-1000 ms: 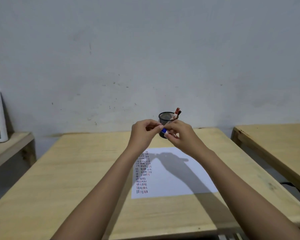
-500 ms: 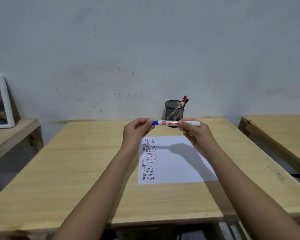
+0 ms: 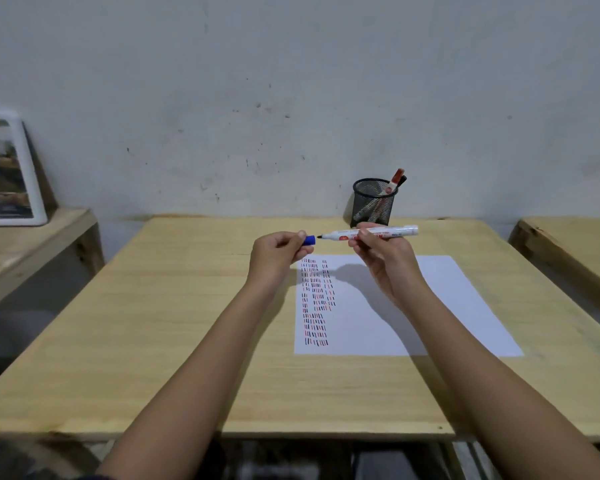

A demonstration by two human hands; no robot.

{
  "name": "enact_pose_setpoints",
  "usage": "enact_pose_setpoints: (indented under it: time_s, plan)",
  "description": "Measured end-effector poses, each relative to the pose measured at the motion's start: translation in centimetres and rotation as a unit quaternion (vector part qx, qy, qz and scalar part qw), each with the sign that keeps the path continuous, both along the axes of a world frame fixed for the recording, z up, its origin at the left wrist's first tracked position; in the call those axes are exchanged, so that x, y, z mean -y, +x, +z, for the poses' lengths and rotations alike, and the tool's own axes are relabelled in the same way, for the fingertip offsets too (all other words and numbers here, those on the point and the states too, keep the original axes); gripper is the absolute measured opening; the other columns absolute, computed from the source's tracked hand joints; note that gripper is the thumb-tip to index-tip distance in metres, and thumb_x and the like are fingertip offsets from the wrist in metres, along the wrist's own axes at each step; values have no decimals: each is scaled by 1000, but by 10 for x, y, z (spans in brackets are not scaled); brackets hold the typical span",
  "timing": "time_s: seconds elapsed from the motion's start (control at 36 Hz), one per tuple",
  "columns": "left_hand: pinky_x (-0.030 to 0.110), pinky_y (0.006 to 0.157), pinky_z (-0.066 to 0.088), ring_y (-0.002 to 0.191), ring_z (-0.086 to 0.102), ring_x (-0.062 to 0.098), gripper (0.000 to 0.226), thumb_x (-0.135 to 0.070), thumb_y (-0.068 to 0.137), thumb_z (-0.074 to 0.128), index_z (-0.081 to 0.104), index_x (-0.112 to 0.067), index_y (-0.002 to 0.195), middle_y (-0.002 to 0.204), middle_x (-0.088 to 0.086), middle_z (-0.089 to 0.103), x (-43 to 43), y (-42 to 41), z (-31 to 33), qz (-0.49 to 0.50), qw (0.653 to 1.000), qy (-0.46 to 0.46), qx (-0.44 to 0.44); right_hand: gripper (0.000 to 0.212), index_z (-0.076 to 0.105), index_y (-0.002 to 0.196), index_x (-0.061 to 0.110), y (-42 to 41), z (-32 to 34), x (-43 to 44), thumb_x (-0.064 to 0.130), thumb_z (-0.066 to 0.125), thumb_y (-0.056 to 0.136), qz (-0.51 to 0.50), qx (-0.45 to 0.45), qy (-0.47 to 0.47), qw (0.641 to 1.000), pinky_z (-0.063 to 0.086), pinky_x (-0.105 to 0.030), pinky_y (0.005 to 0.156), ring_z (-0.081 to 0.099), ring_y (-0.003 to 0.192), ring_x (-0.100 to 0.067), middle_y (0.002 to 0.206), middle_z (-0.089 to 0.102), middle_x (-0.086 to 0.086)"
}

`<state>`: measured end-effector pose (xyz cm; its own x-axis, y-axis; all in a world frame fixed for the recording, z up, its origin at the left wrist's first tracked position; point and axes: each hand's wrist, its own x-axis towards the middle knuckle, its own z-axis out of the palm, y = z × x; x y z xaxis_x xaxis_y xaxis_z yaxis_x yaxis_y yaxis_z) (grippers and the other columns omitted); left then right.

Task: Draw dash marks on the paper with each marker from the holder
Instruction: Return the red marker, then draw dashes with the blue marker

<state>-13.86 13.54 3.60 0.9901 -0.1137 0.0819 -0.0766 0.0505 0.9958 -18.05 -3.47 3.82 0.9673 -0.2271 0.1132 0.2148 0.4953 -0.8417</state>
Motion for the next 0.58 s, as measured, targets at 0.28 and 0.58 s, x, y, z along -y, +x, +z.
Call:
enact_pose_setpoints:
  time_s: [0.28, 0.58]
  plan:
    - [11, 47, 40, 50, 58, -1, 18, -2, 82, 54, 69, -1, 74, 70, 2, 67, -34, 8, -15, 7, 941, 332, 67, 14, 54, 81, 11, 2, -10, 7, 1, 53, 90, -24, 5, 16, 1000, 56, -17, 70, 69, 70, -13, 70, 70, -2]
    - [26, 62, 40, 77, 57, 22, 12, -11, 84, 56, 66, -5, 89, 88, 6, 62, -27, 11, -24, -32, 870, 476, 124, 12, 56, 78, 9, -1, -22, 0, 0, 59, 85, -72, -61, -42, 995, 45, -12, 50, 50, 49, -6, 69, 54, -7]
